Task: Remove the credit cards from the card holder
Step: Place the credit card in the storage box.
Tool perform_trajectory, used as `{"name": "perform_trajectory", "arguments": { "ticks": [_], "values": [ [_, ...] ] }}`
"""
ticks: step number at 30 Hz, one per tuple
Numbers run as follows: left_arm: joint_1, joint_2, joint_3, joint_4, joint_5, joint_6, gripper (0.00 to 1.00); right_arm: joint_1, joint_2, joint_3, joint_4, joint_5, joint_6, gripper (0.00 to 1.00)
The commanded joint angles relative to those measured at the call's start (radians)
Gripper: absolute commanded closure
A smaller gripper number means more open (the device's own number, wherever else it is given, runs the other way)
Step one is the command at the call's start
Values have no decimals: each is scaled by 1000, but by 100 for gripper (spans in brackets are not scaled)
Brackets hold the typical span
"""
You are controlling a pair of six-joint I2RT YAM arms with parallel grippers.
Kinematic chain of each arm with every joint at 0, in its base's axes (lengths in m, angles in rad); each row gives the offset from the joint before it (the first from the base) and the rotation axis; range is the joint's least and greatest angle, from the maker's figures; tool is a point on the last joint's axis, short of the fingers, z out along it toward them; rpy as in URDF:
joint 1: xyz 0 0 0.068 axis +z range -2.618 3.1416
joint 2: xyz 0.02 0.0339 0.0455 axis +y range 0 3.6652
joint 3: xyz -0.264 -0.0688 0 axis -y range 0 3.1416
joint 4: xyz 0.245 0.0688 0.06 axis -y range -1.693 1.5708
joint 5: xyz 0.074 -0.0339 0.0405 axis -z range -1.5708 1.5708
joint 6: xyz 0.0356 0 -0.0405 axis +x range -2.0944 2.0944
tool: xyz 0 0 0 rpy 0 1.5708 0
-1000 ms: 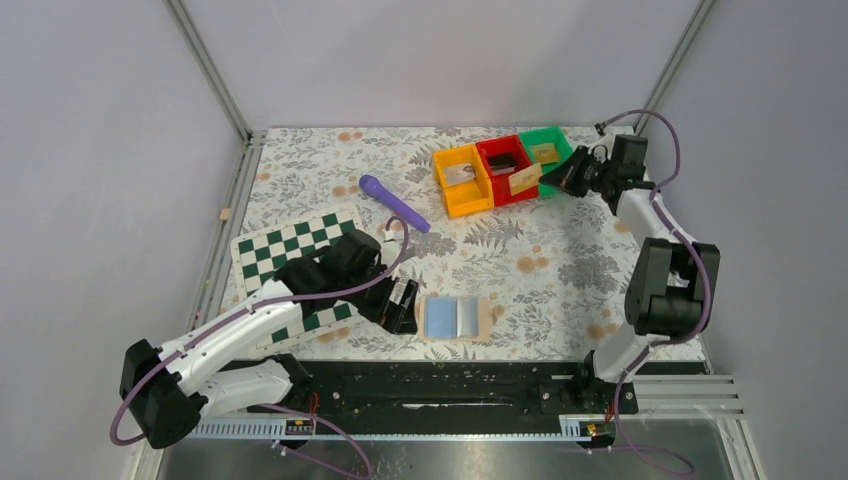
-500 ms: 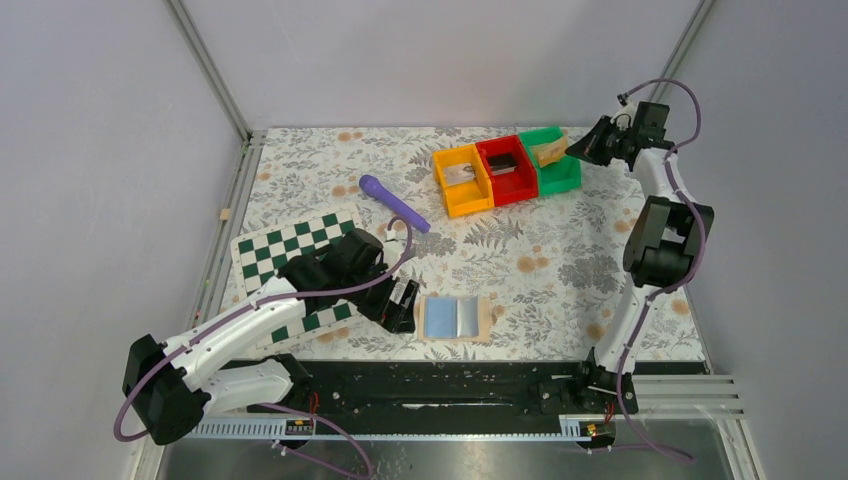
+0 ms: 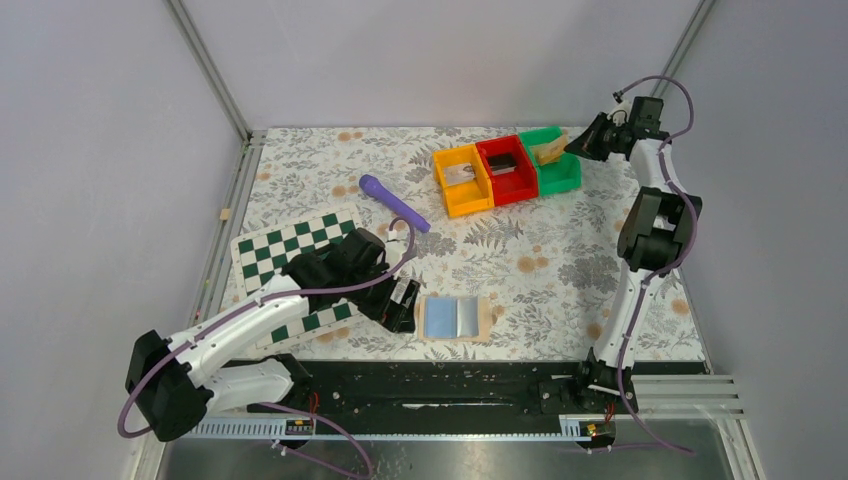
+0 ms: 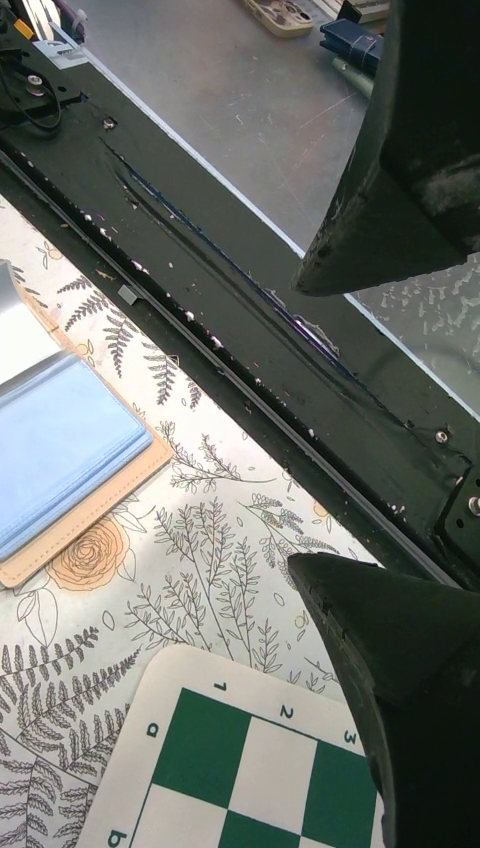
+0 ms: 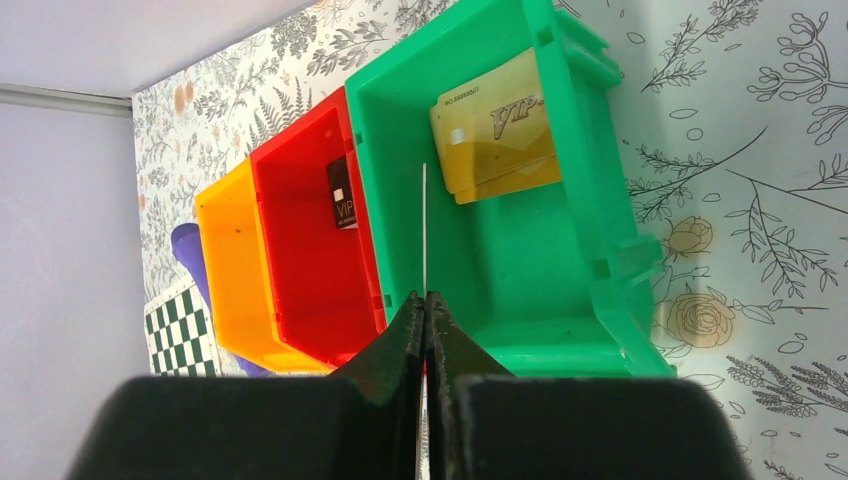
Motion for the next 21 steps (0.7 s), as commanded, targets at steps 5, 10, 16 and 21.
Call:
{"name": "perform_trajectory", "arguments": {
  "ticks": [5, 10, 16, 21],
  "values": [
    [5, 24, 31, 30, 14, 14, 1, -2, 66, 114, -16, -9, -12, 100],
    [7, 27, 30, 30, 8, 13, 1, -1, 158, 264, -89, -40, 3, 100],
    [8, 45, 32, 30, 18, 16, 1, -1, 199, 307, -90, -62, 23, 100],
    [10, 48, 33, 30, 14, 15, 1, 3, 230, 334, -108, -71, 23, 100]
  ]
}}
